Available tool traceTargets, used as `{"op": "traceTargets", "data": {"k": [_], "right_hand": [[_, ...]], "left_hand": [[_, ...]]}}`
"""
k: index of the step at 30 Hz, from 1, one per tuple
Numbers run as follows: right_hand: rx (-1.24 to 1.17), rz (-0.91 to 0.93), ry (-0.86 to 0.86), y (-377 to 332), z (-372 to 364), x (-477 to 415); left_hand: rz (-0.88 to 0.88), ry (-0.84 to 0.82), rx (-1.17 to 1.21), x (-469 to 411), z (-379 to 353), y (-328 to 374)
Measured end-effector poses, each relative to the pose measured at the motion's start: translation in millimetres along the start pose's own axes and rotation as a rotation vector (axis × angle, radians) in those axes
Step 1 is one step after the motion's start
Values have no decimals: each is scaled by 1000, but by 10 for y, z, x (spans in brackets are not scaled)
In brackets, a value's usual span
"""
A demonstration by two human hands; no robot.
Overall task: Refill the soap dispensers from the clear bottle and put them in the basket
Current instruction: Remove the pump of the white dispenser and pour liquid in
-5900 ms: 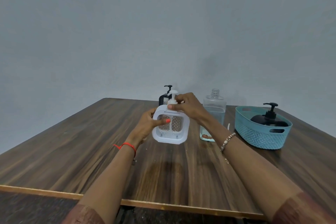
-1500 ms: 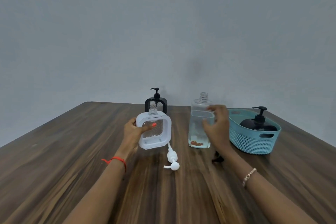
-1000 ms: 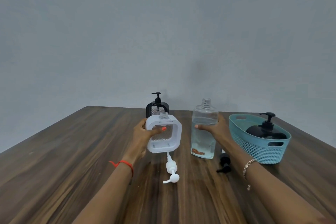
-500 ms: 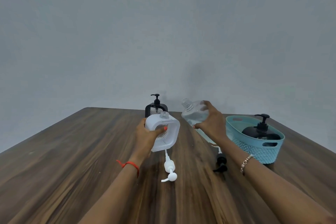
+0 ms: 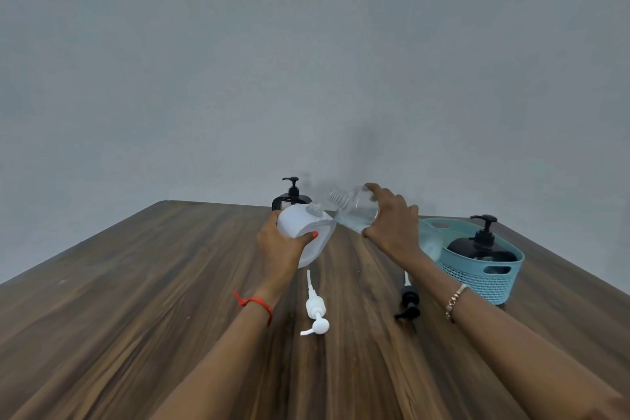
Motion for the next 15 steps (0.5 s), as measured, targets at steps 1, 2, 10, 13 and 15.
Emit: {"op": "traceTargets", "data": {"k": [1, 2, 10, 13, 15], "right_hand": [[12, 9, 0, -10, 1, 1], [25, 19, -2, -18, 0, 3], [133, 60, -35, -49, -37, 12], [162, 63, -45, -43, -57, 15], [176, 65, -52, -34, -66, 14]], "left_hand": [[-4, 17, -6, 8, 11, 15], [-10, 30, -15, 16, 19, 31], [-41, 41, -54, 75, 30, 92], [-35, 43, -52, 101, 26, 99], [-26, 44, -55, 112, 24, 103]]}}
Point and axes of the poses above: each hand's wrist, its own x-axis away from the middle knuckle, its own z-axis out of the back of the hand, y = z × x, the point moved 4 cm from there along -x, towards the middle knuckle, and after that the axes turned 2 degrees about -y, right-handed, at the moved point
